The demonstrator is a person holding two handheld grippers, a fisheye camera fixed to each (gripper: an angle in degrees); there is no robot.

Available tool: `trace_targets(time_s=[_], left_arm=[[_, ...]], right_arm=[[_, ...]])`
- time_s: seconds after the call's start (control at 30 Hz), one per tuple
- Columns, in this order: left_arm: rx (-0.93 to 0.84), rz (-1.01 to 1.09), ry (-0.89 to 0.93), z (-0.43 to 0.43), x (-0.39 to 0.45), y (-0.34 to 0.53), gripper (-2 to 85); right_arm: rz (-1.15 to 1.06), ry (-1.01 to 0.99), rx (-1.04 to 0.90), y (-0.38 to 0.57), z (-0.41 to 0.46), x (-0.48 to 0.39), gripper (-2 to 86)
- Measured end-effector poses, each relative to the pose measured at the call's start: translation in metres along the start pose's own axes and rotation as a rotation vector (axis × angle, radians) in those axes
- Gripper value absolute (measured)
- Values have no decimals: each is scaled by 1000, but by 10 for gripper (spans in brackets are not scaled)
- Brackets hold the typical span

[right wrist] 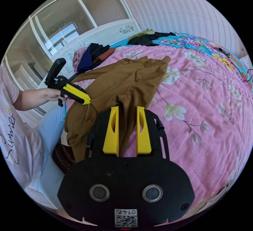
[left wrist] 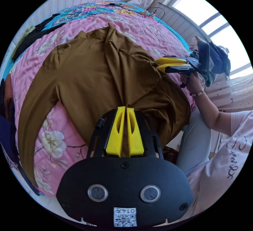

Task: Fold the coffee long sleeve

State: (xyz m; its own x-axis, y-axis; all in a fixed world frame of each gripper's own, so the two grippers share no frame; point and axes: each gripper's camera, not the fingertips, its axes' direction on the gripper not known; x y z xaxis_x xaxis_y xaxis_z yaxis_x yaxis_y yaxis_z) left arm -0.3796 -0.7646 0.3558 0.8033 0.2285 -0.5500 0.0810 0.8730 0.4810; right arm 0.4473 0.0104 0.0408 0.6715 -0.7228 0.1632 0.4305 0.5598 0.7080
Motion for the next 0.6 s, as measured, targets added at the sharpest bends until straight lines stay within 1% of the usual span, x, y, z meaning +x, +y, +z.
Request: trace_targets(time_s=[0.1,0.17,0.2,0.3,0.37,0.43,0.53,0.57,0.6], left_arm=[[16,-35,36,-8,-15,0,-8],[47,-60,32,-17,-26,-9,-6],[77,-55,15,-24,-32,-22,-4],[159,-18,-7,-36,-44,-73,9],[198,-26,-14,-31,-52,-109,36],[243,-55,26,-12,-62,-150,76],[155,-82,112,21,-65,-186,71],[139,-78,124,26,-64,-190,53],[108,-63,133,32,-61,-198,17]], right_arm=[[-47,57,-9,-7,0,-6,81],[-67,100,-54,-10,3,-7,47],[-69,138,-55,-10,1,-6,34],[-45,157,-22,-11,-16,4,18],[-8,156,-4,-10,-29,17,13],[7,137,-11,-7,-43,35,10],[52,169,-22,-2,-61,56,8],[60,158,-19,-1,-65,60,8],[84,130,-14,1,-71,69,8]])
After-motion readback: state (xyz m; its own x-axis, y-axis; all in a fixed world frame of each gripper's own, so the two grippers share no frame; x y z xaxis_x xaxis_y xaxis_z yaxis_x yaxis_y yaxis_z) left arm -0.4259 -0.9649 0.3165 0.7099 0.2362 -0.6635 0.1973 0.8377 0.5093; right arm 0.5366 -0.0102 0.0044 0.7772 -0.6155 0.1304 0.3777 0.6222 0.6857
